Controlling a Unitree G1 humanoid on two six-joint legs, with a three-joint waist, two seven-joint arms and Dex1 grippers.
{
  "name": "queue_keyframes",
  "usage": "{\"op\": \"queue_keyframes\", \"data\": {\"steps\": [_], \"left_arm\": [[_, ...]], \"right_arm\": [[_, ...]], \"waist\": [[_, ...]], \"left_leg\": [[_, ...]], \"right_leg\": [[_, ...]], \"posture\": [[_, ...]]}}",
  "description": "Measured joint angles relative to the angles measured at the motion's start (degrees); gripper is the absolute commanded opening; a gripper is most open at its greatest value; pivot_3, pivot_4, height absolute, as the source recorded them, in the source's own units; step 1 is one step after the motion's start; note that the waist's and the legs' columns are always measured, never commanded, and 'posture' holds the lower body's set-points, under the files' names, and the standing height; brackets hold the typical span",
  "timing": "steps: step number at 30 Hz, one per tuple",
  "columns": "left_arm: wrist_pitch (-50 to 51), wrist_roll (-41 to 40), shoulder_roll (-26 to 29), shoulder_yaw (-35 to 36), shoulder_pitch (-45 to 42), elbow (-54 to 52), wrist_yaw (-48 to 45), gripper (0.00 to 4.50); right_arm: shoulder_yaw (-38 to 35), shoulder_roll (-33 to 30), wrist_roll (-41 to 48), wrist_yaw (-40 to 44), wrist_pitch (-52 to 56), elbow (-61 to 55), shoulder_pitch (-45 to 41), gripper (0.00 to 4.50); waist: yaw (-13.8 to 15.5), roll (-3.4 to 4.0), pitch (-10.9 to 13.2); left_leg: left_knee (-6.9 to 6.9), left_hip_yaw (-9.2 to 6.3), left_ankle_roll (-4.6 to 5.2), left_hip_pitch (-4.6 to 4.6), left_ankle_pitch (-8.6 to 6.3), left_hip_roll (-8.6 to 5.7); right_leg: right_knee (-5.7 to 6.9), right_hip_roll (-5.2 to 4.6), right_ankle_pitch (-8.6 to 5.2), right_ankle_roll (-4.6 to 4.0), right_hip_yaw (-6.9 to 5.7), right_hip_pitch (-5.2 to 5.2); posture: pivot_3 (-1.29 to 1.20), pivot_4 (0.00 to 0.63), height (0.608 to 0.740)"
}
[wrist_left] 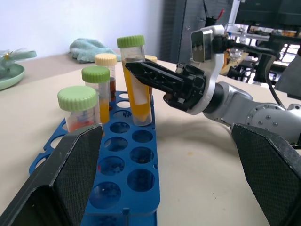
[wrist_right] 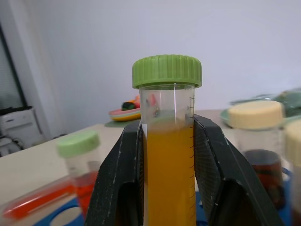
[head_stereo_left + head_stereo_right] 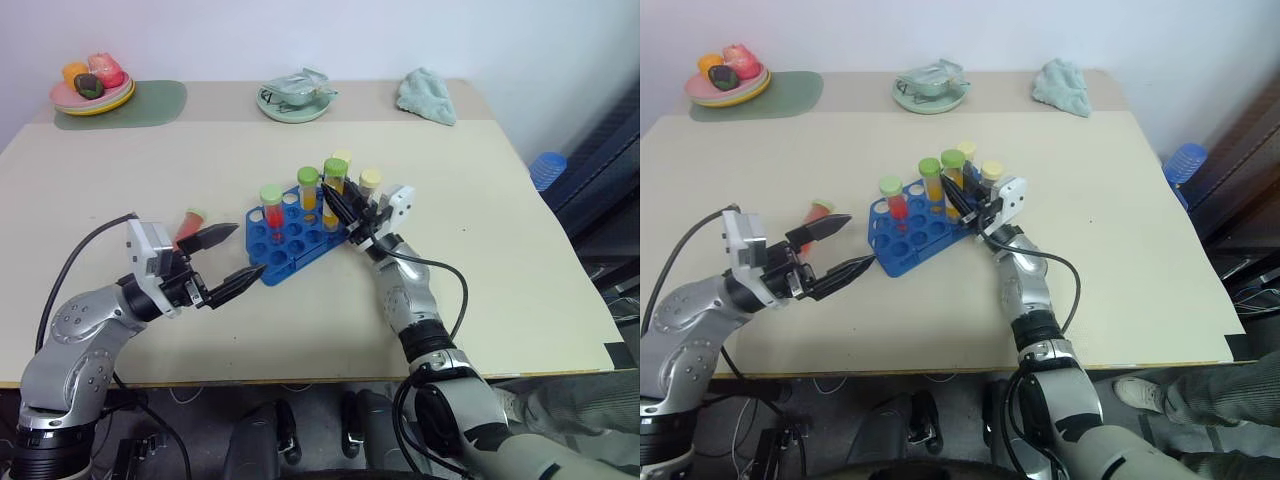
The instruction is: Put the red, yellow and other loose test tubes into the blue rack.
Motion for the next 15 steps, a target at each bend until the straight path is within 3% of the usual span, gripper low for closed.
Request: {"op": "queue_keyframes", "data": {"steps": [11, 15], "left_arm": [[0.03, -0.02, 0.51, 0.07, 0.00, -0.01, 0.02, 4.50], [0.03, -0.33, 0.50, 0.20, -0.01, 0.01, 0.08, 4.50]], "right_arm": [[-0.34, 0.38, -1.70, 0.57, -6.79, 4.69, -0.52, 0.84], [-0.38, 0.47, -2.06, 1.10, -9.47, 4.77, 1.42, 2.78]], "waist": [[0.03, 0.01, -0.01], [0.06, 0.01, -0.01]], "left_leg": [[0.02, 0.00, -0.03, 0.04, 0.02, 0.00], [0.01, -0.01, -0.03, 0.04, 0.02, 0.00]], "right_leg": [[0.03, -0.02, 0.00, 0.00, 0.01, 0.04], [0.03, -0.02, 0.00, 0.00, 0.01, 0.04]], "posture": [[0.00, 0.150, 0.740], [0.00, 0.150, 0.740]]}}
